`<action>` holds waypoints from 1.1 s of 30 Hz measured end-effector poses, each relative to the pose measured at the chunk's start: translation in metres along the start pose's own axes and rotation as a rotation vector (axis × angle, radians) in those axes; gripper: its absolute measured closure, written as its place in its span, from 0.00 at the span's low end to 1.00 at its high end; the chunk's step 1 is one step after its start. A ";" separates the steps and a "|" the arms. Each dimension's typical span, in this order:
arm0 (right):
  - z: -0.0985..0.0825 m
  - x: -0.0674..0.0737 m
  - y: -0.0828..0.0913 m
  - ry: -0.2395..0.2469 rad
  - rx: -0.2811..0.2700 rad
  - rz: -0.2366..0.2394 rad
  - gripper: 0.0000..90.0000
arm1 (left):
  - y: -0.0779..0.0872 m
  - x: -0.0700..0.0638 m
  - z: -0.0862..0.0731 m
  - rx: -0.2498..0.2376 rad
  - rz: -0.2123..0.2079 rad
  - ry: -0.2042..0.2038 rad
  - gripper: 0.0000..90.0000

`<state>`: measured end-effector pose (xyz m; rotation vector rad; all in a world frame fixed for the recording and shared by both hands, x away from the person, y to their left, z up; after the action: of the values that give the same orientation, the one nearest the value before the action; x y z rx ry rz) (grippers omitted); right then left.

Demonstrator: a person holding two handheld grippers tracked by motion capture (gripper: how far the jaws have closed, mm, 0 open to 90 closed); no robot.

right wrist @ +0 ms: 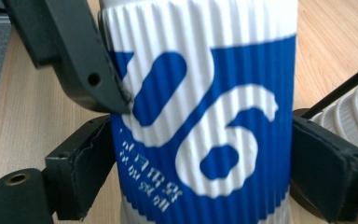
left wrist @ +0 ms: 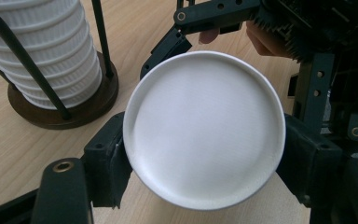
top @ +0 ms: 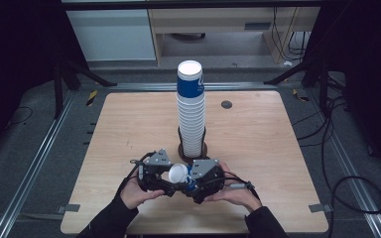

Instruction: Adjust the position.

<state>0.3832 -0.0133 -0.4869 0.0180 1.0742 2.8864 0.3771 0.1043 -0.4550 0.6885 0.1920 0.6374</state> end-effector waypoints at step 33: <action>-0.003 -0.010 0.033 -0.153 -0.286 0.104 0.08 | 0.029 0.024 0.006 -0.262 -0.147 0.096 0.30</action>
<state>0.3914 -0.0404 -0.4673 0.2833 0.6487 3.0421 0.3843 0.1329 -0.4311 0.3877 0.2406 0.5432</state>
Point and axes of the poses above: each handheld gripper's, and its own axes: y roughly backward along the jaws, z roughly out of its top, x roughly to its left, the point moved 6 cm from there along -y, roughly forward along the jaws, and after that the axes turned 15 degrees about z, right-handed, at the moved point
